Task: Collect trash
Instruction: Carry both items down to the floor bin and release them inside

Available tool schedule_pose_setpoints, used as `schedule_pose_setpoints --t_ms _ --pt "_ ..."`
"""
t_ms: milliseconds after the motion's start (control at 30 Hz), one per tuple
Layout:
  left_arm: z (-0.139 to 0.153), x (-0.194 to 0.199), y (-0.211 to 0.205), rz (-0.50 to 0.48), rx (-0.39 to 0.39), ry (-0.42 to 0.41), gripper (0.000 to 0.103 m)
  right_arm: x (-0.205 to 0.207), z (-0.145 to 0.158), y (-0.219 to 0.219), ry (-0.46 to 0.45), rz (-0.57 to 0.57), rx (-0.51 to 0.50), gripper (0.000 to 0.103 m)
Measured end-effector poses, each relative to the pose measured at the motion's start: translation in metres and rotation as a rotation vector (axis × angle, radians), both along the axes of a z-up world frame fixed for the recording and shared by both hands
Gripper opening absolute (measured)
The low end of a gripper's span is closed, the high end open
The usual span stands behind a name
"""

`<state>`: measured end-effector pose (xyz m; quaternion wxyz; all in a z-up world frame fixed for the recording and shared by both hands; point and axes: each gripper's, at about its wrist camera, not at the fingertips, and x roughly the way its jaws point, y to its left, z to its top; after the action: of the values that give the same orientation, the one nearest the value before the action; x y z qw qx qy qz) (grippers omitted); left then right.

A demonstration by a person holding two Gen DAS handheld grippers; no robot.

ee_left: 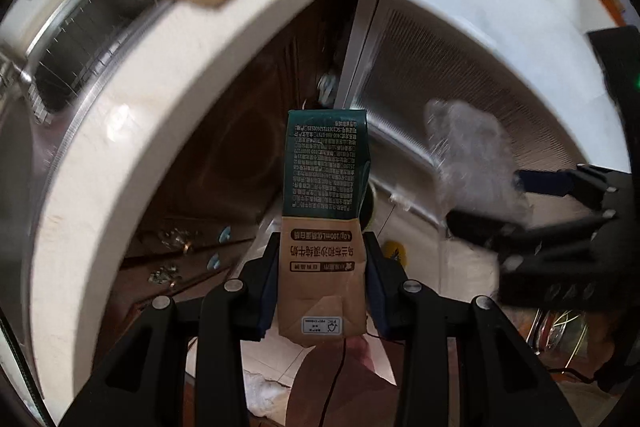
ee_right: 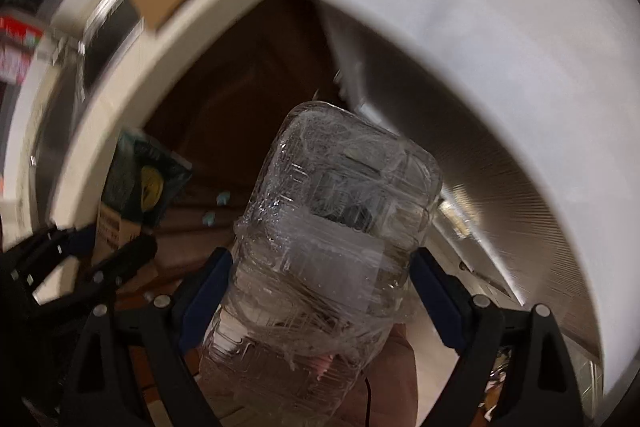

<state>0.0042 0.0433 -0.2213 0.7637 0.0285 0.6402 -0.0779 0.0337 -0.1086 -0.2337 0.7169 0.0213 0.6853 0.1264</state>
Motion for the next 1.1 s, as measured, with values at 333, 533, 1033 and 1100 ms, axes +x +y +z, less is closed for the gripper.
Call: schedule_pose_setpoints --t_ms 333,533,1033,1100 --pt "-0.163 0.011 0.002 0.005 0.012 0.095 0.036 0.009 -0.207 0.015 0.312 0.054 0.072 0.091" --pt "-0.266 0.032 -0.007 -0.002 0.014 0.170 0.036 0.028 -0.328 0.004 0.421 0.054 0.025 0.091" --pt "-0.364 0.068 0.006 -0.038 -0.048 0.284 0.058 0.081 -0.445 0.012 0.427 0.031 -0.036 0.099" --pt "-0.362 0.069 0.002 -0.039 -0.028 0.272 0.058 0.083 -0.441 0.011 0.398 0.033 -0.031 0.101"
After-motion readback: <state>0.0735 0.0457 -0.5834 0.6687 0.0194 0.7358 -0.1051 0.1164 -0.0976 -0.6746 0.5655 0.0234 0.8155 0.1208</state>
